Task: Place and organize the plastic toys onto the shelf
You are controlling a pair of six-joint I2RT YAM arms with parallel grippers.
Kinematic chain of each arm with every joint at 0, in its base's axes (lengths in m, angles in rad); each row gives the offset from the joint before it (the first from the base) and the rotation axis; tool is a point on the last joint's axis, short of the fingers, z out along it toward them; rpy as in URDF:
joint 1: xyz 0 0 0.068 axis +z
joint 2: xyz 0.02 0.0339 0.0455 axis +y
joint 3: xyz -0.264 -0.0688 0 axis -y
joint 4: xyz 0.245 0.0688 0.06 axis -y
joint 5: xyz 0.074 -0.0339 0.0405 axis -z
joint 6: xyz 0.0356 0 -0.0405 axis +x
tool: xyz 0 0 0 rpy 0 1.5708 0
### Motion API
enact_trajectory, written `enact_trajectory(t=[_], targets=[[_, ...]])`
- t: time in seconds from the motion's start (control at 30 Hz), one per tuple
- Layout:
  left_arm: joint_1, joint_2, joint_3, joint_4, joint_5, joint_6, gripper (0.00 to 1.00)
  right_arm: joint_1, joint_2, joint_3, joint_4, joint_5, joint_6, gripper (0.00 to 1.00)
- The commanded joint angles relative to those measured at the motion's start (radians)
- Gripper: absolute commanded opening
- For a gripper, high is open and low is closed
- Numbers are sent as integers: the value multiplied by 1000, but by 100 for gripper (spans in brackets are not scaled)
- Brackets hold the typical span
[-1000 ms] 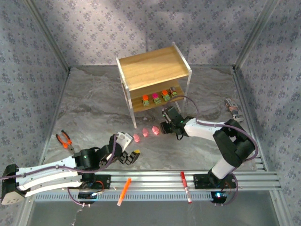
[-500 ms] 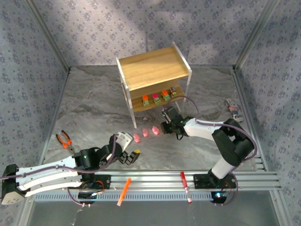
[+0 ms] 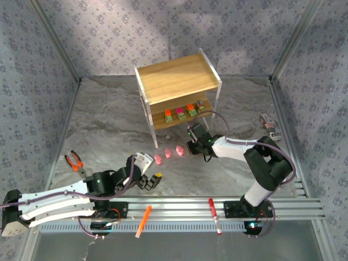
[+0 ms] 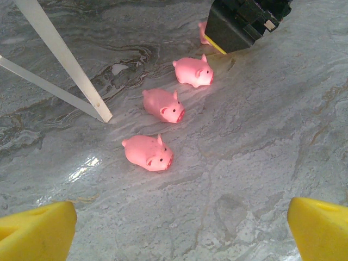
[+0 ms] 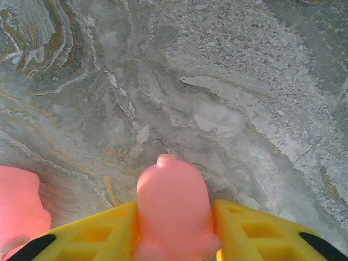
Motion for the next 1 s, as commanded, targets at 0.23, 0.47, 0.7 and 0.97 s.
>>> enact_trajectory(t=[0.23,0.47,0.7,0.97], targets=[[5,-5,-10,16,11,-1,100,0,-10,-4,-27,14,5,36],[5,5,-8,20,11,1,100,6,-24,-4,-34,19,7,32],[5,5,-8,20,13,2,100,21,-53,-7,-54,38,12,31],[5,5,-9,21,13,2,100,52,-149,-19,-116,70,27,31]])
